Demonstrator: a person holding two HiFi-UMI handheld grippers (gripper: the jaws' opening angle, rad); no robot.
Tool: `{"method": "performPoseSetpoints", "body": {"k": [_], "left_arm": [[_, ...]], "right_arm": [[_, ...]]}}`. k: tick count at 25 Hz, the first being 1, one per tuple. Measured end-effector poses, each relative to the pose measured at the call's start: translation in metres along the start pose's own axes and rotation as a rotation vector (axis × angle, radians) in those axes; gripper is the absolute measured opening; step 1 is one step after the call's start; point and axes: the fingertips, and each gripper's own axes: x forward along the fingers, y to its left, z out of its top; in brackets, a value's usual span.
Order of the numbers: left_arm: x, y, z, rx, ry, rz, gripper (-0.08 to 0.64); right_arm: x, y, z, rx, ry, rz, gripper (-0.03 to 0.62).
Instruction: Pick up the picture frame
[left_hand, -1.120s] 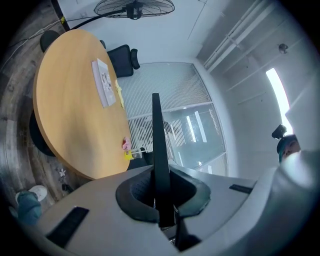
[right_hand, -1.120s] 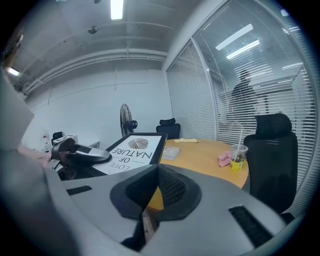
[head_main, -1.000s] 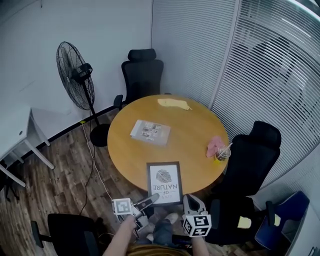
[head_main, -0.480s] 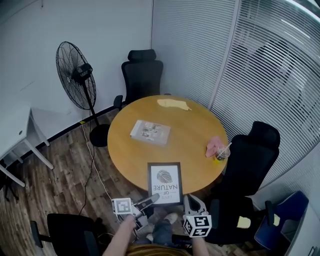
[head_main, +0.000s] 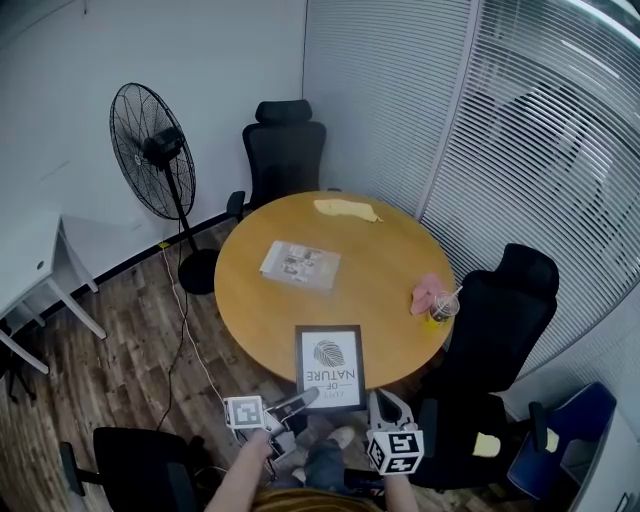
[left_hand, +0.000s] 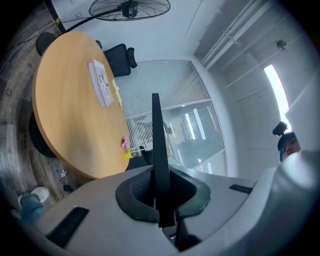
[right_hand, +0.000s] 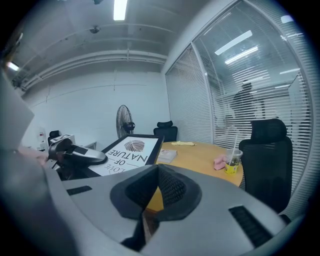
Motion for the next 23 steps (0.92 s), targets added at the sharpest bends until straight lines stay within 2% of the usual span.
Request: {"method": "performPoseSetpoints", "body": {"k": [8,16,23], "left_arm": [[-0.0014,0.0048,-0.0001,-0.022,0.002,0.010,0.046],[-0.0033,0.0086,0.0038,0.000,0.009,0.011,0.046],[-0.0003,0.0044,0.0082,-0.017,-0.002,0.001,0.046]], "right_arm": [[-0.0001,0.0003,0.0006,0.023,-0.004,0.001,0.012],[0.0010,0.0002,0.0006,0.018,0.002,-0.003,0.012],[0.0003,-0.0055,-0.0024,0.023,0.008,-0.016,0.012]]}}
